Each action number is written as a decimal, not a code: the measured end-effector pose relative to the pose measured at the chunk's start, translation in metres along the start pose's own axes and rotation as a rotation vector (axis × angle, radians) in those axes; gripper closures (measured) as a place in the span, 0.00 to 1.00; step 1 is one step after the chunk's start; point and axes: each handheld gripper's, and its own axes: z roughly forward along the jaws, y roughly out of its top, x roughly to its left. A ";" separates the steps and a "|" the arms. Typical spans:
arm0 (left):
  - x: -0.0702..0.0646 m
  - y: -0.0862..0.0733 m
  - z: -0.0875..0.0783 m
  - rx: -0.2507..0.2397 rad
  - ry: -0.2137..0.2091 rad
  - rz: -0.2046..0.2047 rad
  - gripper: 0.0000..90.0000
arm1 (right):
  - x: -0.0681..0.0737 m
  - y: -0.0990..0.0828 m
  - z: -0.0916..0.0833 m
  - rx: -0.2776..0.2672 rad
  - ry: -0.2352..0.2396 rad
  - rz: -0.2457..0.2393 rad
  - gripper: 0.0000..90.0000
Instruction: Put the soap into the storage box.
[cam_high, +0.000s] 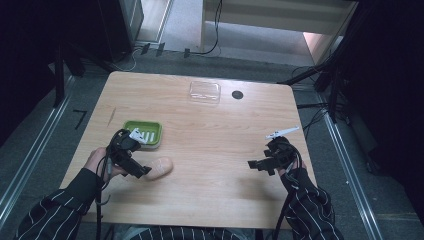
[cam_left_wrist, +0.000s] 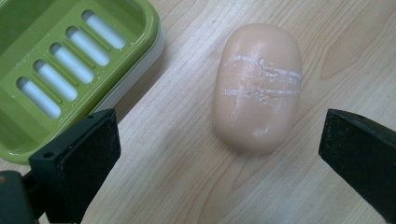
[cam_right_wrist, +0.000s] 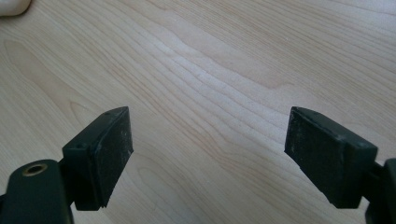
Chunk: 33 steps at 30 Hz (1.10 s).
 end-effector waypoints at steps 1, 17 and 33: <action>0.000 0.000 0.000 0.002 -0.002 0.000 0.00 | 0.000 0.000 0.000 0.000 -0.001 0.001 0.18; -0.011 0.010 0.009 0.021 -0.031 0.018 0.00 | 0.000 0.000 0.000 0.001 0.002 0.001 0.18; -0.014 0.016 0.017 0.051 -0.034 0.026 0.00 | 0.000 0.000 0.001 -0.001 0.002 -0.003 0.18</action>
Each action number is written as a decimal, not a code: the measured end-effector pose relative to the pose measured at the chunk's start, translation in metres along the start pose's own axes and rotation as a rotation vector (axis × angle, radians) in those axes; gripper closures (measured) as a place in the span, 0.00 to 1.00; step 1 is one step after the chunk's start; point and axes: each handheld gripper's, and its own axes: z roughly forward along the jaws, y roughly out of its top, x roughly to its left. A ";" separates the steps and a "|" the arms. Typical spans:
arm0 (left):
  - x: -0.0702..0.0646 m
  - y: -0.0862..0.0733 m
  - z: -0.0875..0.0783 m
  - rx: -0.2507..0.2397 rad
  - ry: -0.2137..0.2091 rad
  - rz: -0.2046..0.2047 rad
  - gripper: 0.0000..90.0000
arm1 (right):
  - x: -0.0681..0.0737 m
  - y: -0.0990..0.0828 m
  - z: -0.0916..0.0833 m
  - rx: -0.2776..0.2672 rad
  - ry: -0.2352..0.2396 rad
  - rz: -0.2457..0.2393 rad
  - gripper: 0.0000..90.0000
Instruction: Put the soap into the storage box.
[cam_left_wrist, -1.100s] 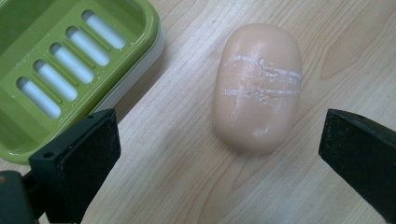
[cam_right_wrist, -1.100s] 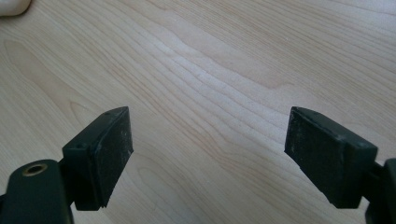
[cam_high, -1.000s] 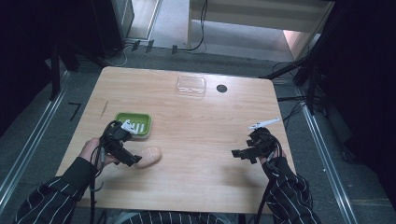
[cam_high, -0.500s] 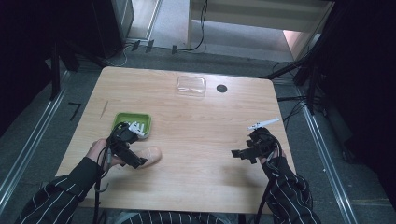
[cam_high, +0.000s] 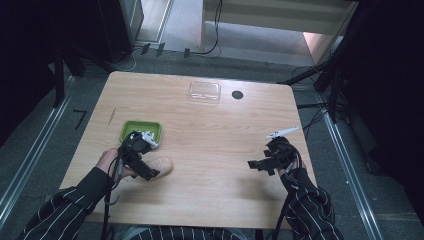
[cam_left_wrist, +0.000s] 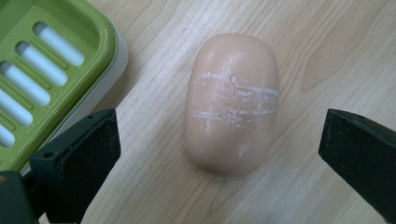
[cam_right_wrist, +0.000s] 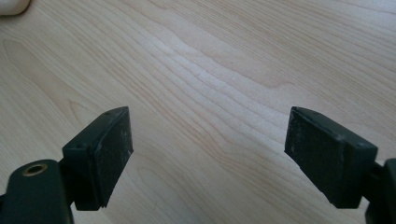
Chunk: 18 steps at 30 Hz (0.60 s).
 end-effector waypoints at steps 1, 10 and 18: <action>0.000 0.000 0.000 0.000 0.000 0.000 0.00 | 0.000 0.000 0.000 0.000 -0.001 0.000 0.18; -0.001 0.002 0.005 0.014 -0.020 -0.013 0.00 | 0.000 0.000 0.000 0.003 -0.002 0.002 0.18; -0.006 0.008 0.010 0.031 -0.019 0.001 0.00 | 0.000 0.000 0.000 0.001 0.000 -0.002 0.18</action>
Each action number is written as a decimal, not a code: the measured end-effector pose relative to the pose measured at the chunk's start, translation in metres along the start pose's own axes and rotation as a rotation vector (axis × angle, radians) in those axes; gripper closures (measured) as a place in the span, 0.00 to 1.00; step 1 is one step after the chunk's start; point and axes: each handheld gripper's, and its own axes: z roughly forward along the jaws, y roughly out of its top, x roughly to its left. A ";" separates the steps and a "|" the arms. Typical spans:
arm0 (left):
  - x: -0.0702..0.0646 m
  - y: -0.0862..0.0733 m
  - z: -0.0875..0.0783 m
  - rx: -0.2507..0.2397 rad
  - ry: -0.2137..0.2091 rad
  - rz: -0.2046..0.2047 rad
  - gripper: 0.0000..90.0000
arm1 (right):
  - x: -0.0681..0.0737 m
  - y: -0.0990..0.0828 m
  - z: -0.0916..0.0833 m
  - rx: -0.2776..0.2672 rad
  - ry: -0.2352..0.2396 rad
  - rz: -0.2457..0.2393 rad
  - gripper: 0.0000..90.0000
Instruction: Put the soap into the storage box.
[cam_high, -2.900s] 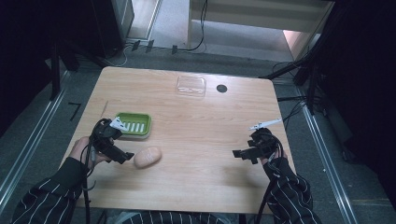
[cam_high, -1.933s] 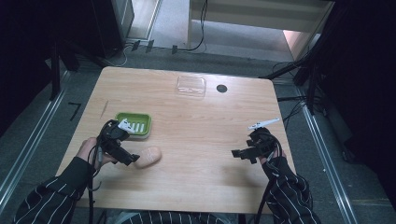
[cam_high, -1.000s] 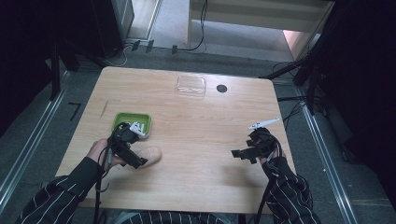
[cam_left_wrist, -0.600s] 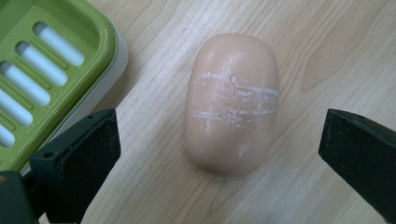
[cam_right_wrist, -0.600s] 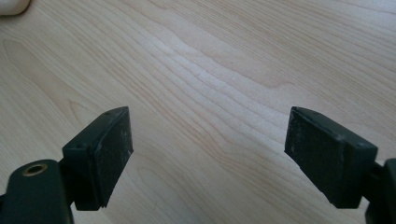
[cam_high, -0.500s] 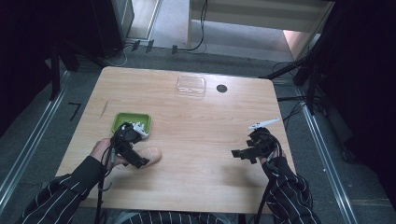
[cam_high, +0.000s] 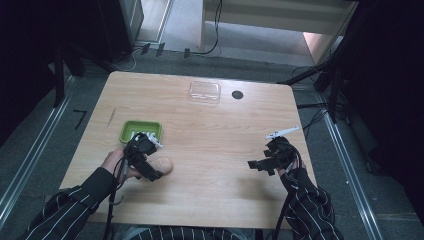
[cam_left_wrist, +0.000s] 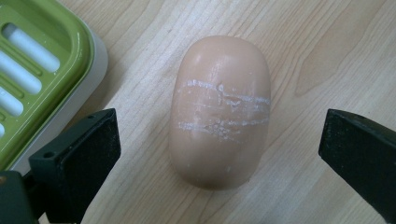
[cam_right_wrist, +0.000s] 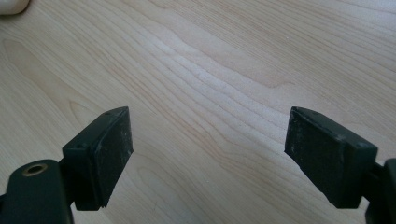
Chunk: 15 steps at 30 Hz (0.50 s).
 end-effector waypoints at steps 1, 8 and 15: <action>0.000 0.000 0.000 0.000 0.000 0.000 0.00 | 0.000 0.000 0.000 0.000 0.000 0.000 0.18; 0.000 0.004 0.006 0.030 0.004 0.009 0.00 | 0.000 0.000 0.000 0.002 -0.001 0.001 0.18; 0.002 0.008 0.011 0.053 0.006 0.016 0.00 | 0.000 0.000 0.000 0.004 -0.001 0.003 0.18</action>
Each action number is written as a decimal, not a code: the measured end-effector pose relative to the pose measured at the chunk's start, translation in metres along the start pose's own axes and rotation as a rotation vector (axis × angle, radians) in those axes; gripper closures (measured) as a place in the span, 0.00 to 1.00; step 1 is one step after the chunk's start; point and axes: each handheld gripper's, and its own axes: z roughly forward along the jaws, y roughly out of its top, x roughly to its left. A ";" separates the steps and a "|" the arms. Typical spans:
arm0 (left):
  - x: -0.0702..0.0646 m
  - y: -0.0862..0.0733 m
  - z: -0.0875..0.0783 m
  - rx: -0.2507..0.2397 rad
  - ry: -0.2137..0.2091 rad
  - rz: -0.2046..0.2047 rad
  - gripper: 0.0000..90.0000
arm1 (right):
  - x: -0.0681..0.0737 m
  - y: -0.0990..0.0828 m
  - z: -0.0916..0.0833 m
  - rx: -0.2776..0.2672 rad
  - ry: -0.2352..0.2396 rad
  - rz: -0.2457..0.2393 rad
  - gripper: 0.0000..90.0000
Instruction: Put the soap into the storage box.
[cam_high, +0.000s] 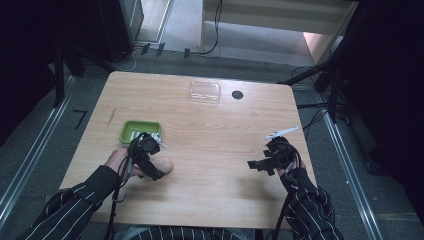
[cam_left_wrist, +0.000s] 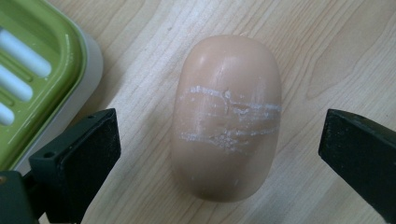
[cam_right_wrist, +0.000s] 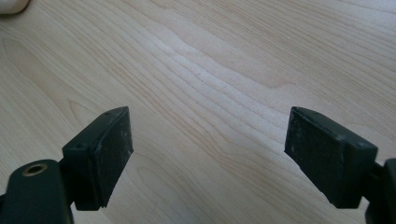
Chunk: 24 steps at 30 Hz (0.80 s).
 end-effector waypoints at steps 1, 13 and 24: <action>0.000 0.000 0.000 0.000 0.000 0.000 0.00 | 0.000 0.000 0.000 0.000 0.000 0.000 0.18; -0.002 0.003 0.005 0.033 -0.011 0.032 0.10 | 0.000 0.000 0.000 -0.001 0.002 0.001 0.18; -0.002 0.010 0.012 0.074 -0.013 0.051 0.15 | 0.000 -0.001 -0.001 -0.005 0.001 0.005 0.18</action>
